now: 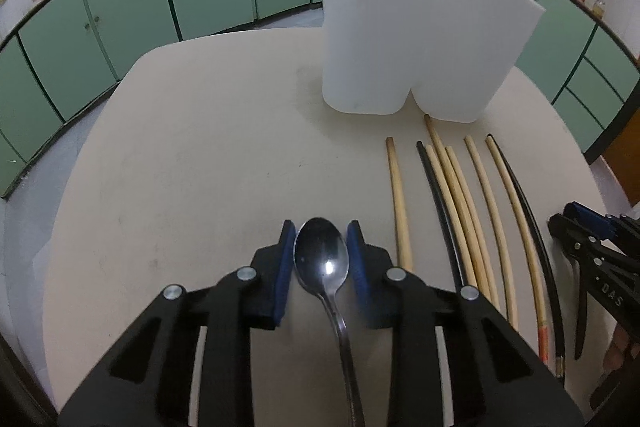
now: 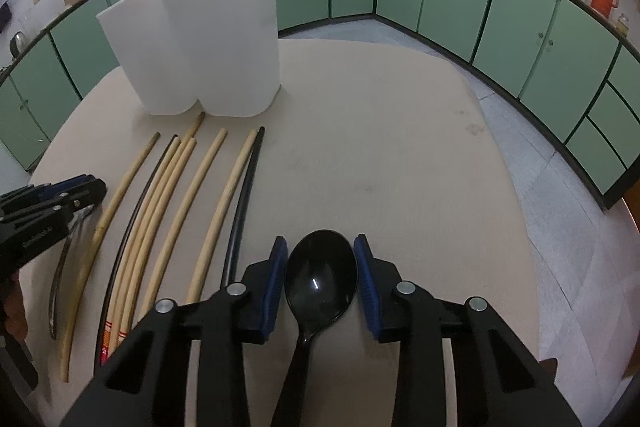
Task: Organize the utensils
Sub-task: 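Lift the silver spoon with the left tool while the right tool carries the black spoon to the holder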
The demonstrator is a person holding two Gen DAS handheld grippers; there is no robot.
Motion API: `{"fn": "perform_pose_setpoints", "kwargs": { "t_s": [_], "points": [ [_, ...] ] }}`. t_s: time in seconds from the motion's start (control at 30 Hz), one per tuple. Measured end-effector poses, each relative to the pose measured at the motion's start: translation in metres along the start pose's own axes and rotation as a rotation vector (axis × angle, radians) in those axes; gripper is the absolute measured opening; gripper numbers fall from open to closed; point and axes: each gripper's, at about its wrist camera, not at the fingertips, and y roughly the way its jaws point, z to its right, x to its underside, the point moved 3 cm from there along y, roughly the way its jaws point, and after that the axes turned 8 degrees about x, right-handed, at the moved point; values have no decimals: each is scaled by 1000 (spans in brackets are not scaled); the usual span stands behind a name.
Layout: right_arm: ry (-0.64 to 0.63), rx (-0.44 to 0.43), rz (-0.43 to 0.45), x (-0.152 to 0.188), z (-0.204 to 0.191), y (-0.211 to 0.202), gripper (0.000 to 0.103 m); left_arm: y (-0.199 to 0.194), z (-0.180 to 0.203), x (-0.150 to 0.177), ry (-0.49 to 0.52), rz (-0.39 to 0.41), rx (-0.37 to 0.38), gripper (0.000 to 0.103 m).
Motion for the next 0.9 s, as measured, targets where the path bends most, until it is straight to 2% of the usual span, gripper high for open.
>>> {"fn": "perform_pose_setpoints", "kwargs": {
  "t_s": [0.1,0.27,0.4,0.5,0.77,0.9],
  "points": [
    [19,-42,83,2,6,-14,34,-14,-6,1,6,66,34,25],
    [36,-101,250,-8,13,-43,34,-53,-8,7,42,265,68,25],
    [60,-164,341,-22,16,-59,34,-72,-14,5,15,376,85,25],
    [68,-199,408,-36,18,-70,34,-81,-11,1,7,432,91,25],
    [120,-274,536,-87,24,-83,34,-117,-4,-33,-1,585,148,23],
    [124,-284,628,-117,21,-89,34,-134,3,-57,7,652,169,8]
  ]
}}
